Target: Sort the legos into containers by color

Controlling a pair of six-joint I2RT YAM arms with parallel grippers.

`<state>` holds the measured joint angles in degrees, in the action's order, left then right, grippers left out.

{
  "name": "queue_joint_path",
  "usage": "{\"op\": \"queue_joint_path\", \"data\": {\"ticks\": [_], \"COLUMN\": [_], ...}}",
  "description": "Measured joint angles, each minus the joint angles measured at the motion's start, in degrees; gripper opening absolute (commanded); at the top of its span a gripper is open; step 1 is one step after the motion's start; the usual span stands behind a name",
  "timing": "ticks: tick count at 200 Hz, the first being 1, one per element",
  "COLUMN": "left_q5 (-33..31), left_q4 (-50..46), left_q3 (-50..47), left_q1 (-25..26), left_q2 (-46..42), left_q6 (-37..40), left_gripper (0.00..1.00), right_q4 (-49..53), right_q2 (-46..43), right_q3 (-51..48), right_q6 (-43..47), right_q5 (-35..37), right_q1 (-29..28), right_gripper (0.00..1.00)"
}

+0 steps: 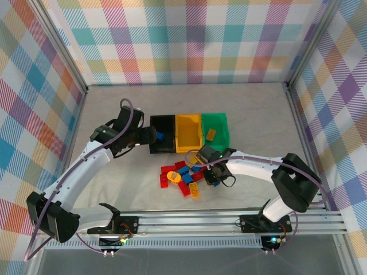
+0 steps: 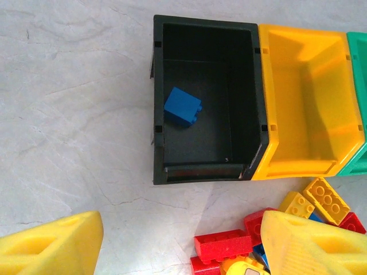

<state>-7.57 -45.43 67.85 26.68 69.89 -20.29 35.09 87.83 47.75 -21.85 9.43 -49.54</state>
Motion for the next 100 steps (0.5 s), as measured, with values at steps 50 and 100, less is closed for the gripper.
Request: {"op": "queue_joint_path", "data": {"ticks": [50,100], "left_q5": [-0.3,-0.7], "left_q4": [-0.6,-1.1], "left_q3": [0.0,0.0], "left_q1": [0.0,0.0], "left_q2": [-1.5,-3.7], "left_q6": [0.0,-0.9], "left_gripper": [0.73,0.73], "right_q4": [5.6,5.9], "right_q2": [-4.3,-4.6], "right_q3": [5.2,17.5], "right_q6": [0.1,1.2], "right_q5": [0.1,-1.6], "right_q1": [0.0,0.0], "right_gripper": [0.32,0.33]}}
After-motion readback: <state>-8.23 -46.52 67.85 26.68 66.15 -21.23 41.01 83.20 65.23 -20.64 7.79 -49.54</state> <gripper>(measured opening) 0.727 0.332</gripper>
